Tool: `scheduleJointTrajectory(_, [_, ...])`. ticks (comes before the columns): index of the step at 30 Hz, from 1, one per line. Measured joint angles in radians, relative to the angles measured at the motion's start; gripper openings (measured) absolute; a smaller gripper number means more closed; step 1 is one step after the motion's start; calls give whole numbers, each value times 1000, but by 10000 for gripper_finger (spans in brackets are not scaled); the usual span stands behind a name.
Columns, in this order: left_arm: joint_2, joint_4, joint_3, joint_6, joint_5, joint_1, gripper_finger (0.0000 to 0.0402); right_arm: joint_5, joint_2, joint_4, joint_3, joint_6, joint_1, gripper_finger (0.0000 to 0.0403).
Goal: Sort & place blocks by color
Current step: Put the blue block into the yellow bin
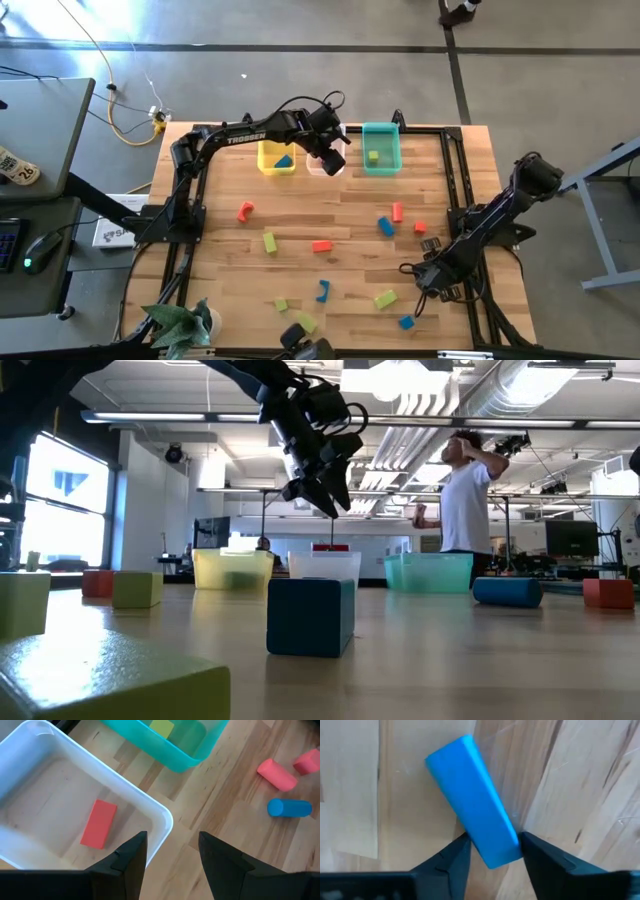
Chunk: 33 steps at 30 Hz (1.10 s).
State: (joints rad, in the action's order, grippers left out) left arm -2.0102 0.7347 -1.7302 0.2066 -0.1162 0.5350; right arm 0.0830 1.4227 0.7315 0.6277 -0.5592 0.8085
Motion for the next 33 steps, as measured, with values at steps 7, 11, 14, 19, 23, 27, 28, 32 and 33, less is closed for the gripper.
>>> scheduleJointTrajectory(7, [0, 0, 0, 0, 0, 0, 168, 20, 0, -6, 7, 6, -5, 79])
scheduleJointTrajectory(11, [0, 0, 0, 0, -1, 0, 168, 39, 1, -21, 8, -43, -20, 75])
scheduleJointTrajectory(14, [0, 0, 0, 0, -21, 0, 168, 38, 0, -28, 8, -110, -35, 75])
scheduleJointTrajectory(19, [0, 0, 0, 0, -42, -3, 168, -14, -33, -66, 4, -244, -57, 75])
scheduleJointTrajectory(23, [0, 0, 0, 0, -47, -9, 168, -95, -84, -87, 5, -363, -78, 75])
scheduleJointTrajectory(27, [0, 0, 0, 23, -101, -20, 168, -191, -137, -125, 6, -460, -110, 75])
scheduleJointTrajectory(28, [0, 0, 0, 39, -111, -24, 168, -216, -149, -128, 6, -479, -119, 75])
scheduleJointTrajectory(32, [0, -1, 0, 63, -161, -41, 168, -301, -196, -146, 6, -513, -167, 75])
scheduleJointTrajectory(33, [0, -2, 0, 63, -173, -47, 168, -322, -208, -156, 6, -514, -183, 75])
